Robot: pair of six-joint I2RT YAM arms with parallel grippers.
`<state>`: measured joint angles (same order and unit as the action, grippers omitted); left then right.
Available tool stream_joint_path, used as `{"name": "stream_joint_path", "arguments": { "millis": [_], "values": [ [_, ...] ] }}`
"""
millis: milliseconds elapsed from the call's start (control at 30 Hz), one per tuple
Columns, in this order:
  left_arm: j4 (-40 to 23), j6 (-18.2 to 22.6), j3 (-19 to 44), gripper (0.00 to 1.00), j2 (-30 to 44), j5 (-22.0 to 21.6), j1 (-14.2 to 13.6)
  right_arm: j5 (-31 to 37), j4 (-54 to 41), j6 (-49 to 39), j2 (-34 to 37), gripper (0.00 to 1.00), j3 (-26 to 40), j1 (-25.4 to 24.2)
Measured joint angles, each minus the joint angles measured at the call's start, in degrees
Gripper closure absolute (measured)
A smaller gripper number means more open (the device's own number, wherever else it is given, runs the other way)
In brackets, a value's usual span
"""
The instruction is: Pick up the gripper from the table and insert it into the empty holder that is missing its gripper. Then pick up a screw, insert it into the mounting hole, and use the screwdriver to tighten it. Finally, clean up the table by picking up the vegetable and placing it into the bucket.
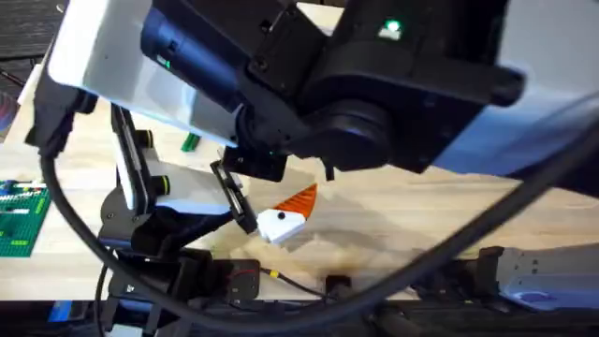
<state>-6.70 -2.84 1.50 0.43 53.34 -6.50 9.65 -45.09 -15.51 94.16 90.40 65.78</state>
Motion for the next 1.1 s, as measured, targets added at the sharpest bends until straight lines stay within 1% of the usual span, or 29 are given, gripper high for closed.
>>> {"name": "stream_joint_path", "arguments": {
  "millis": [433,1100],
  "values": [
    [-0.02,-0.60,0.00,0.007,0.00,0.04,0.00,0.00,-0.13,0.00,0.21,0.994,0.21,0.00],
    [0.00,-0.19,0.00,0.008,-0.01,0.26,-0.02,0.22,-0.87,0.00,-0.63,0.994,0.21,0.00]
  ]
}}
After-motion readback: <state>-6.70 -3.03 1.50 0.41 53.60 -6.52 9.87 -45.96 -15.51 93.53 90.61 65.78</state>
